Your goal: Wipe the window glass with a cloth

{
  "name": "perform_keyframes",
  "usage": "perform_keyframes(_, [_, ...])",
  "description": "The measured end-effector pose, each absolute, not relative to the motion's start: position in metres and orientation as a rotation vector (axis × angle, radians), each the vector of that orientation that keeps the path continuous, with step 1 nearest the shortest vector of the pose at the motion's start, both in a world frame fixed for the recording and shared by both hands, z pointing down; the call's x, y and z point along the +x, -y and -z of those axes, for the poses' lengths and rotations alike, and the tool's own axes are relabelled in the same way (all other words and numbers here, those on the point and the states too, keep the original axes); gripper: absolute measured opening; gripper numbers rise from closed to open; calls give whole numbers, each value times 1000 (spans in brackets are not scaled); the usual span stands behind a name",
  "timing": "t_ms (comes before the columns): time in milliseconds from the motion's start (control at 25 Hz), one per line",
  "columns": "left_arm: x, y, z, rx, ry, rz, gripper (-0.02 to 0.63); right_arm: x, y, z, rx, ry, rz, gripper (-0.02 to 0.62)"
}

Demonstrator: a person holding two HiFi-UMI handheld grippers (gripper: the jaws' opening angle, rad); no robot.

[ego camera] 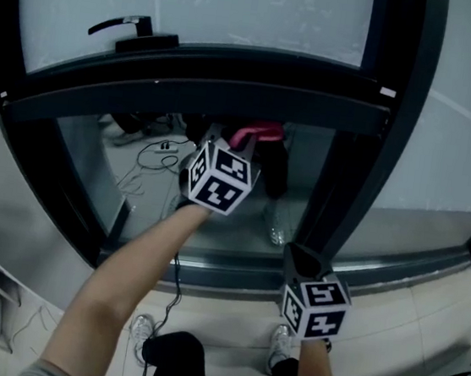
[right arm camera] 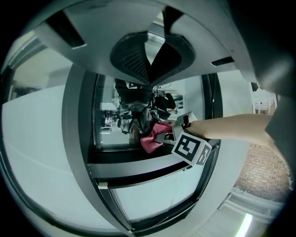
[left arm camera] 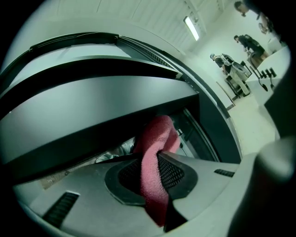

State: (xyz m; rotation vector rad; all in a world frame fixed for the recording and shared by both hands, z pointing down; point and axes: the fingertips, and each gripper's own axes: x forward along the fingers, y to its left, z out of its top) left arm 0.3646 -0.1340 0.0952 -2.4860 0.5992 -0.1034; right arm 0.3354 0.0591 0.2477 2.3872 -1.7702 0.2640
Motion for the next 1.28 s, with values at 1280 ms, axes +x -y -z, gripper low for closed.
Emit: perform_keyframes(1280, [377, 130, -249, -2581, -485, 275, 58, 344, -51, -338, 2366, 1777, -469, -2])
